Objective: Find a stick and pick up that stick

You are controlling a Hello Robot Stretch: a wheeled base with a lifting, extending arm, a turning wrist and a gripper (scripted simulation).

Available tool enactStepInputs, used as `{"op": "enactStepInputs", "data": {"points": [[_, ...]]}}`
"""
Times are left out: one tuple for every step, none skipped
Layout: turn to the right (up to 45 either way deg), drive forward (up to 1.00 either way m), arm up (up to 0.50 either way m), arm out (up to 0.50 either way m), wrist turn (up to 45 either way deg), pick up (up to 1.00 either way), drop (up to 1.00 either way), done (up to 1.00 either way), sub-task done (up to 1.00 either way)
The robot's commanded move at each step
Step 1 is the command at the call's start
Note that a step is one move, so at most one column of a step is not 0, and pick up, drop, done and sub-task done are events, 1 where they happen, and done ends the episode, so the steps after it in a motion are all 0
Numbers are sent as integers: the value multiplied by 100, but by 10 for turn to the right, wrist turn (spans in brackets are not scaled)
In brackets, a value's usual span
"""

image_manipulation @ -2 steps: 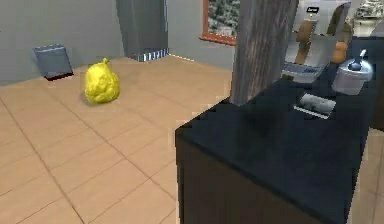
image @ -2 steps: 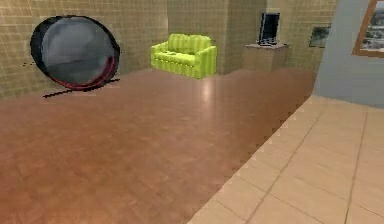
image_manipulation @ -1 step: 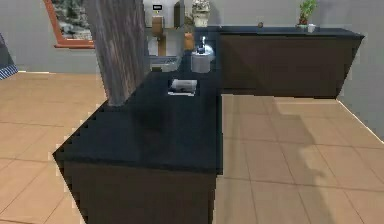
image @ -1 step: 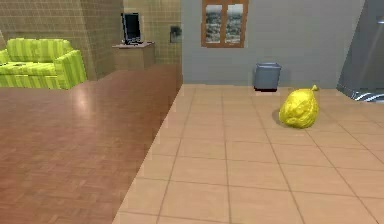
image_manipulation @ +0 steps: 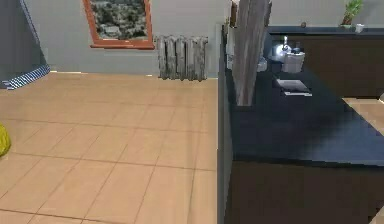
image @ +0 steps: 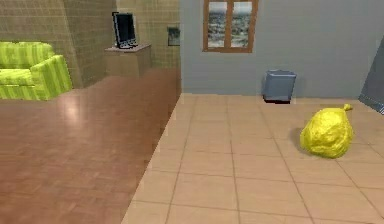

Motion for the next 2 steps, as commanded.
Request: {"op": "enactStepInputs", "data": {"points": [[450, 0, 0, 0, 0, 0, 0, 0, 0], [150, 0, 0, 0, 0, 0, 0, 0, 0]]}}
